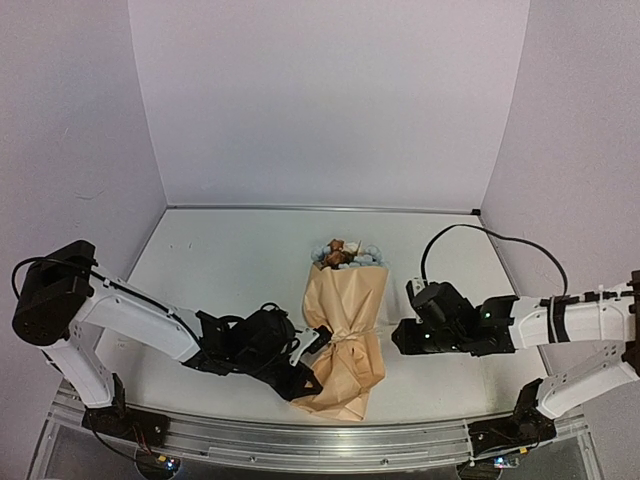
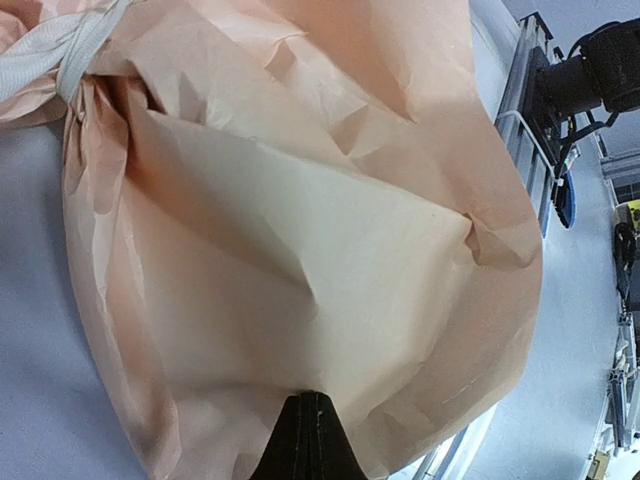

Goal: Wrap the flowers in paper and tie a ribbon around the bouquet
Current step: Adjust the folded bouquet at the center of the board.

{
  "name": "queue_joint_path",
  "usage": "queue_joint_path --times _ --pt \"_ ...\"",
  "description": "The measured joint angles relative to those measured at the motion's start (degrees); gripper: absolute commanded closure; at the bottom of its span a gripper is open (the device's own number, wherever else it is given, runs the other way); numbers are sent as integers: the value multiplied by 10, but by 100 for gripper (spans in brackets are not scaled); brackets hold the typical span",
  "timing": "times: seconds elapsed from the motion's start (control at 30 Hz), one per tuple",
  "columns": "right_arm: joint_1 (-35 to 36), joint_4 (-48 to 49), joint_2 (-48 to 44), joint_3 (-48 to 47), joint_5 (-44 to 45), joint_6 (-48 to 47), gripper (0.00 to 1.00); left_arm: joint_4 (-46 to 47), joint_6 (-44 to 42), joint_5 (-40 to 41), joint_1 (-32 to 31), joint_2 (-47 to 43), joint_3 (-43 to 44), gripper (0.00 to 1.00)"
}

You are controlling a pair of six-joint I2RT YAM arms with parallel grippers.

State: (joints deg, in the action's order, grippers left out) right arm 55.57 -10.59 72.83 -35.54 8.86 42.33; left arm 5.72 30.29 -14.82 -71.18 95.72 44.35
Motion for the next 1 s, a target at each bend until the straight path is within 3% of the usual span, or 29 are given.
queue_joint_path --times 0.27,0.47,0.83,1.0 --pt "7 15 56 -53 -72 21 82 -3 0 0 -19 13 23 100" --pt "62 37 117 -70 -135 36 82 -3 0 3 -20 20 24 100" --pt "86 87 201 -45 -154 68 82 -3 12 6 -20 33 24 100" --pt "77 98 204 -45 -165 66 80 -9 18 15 -5 19 24 90"
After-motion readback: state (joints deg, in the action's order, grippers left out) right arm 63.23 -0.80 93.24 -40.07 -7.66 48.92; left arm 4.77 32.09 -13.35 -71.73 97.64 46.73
